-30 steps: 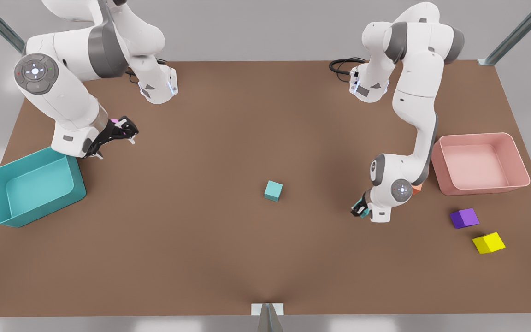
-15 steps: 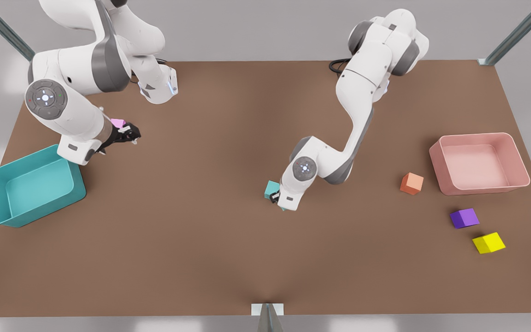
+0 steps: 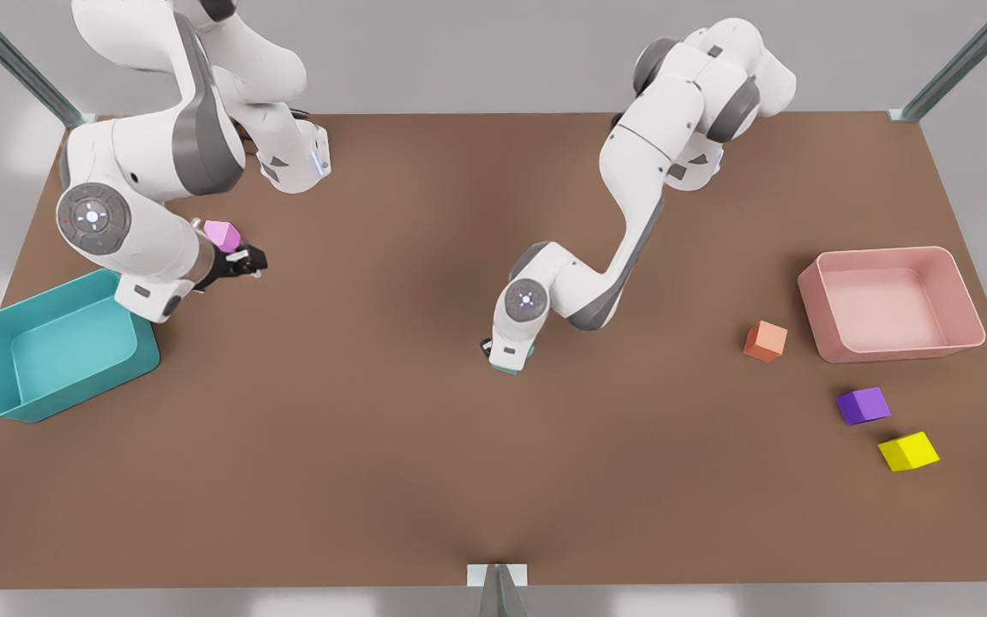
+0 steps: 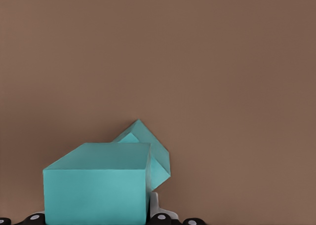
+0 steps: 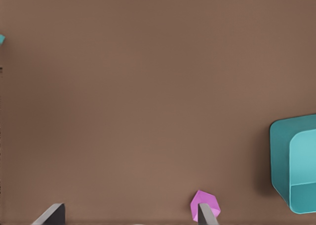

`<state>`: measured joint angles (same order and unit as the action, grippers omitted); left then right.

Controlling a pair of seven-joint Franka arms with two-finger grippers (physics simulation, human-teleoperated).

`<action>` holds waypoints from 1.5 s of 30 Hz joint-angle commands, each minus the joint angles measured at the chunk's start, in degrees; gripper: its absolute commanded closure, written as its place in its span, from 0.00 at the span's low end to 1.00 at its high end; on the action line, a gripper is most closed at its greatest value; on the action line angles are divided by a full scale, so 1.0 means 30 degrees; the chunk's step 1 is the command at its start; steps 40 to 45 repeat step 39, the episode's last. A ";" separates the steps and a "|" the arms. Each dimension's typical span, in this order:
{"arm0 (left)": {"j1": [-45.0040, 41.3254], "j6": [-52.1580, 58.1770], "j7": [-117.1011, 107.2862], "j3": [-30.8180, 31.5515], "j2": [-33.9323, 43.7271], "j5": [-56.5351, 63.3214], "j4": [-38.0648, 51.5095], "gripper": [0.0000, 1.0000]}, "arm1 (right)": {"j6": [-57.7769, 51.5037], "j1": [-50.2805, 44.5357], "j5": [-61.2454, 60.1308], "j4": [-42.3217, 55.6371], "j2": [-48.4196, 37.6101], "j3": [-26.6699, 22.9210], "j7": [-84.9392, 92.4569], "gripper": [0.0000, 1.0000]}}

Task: Stack the two blue cubes on top of each other

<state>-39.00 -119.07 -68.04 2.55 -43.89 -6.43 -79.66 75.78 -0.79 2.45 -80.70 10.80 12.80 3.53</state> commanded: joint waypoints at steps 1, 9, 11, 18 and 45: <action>-0.0007 -0.0096 -0.1462 0.0000 -0.0077 -0.0112 0.0012 0.54 | 0.0023 0.0000 -0.0202 0.0006 0.0062 0.0010 -0.1002 0.00; 0.0022 -0.0096 -0.1433 0.0029 -0.0165 -0.0112 0.0070 0.00 | 0.0053 0.0000 -0.0202 0.0006 0.0355 0.0040 -0.0973 0.00; 0.0080 -0.0038 -0.1433 0.0029 -0.0048 -0.0170 0.0100 0.00 | 0.0053 0.0000 -0.0202 0.0006 0.0355 0.0040 -0.0973 0.00; 0.0374 0.0753 -0.1433 0.0029 0.0275 -0.0170 0.0656 0.00 | 0.0082 0.0000 -0.0231 0.0211 0.0502 0.0040 -0.0944 0.00; 1.1770 1.5753 2.3792 0.0234 0.8536 0.3140 0.3205 0.00 | 0.0082 0.0000 -0.0231 0.0269 0.0443 0.0010 -0.0709 0.00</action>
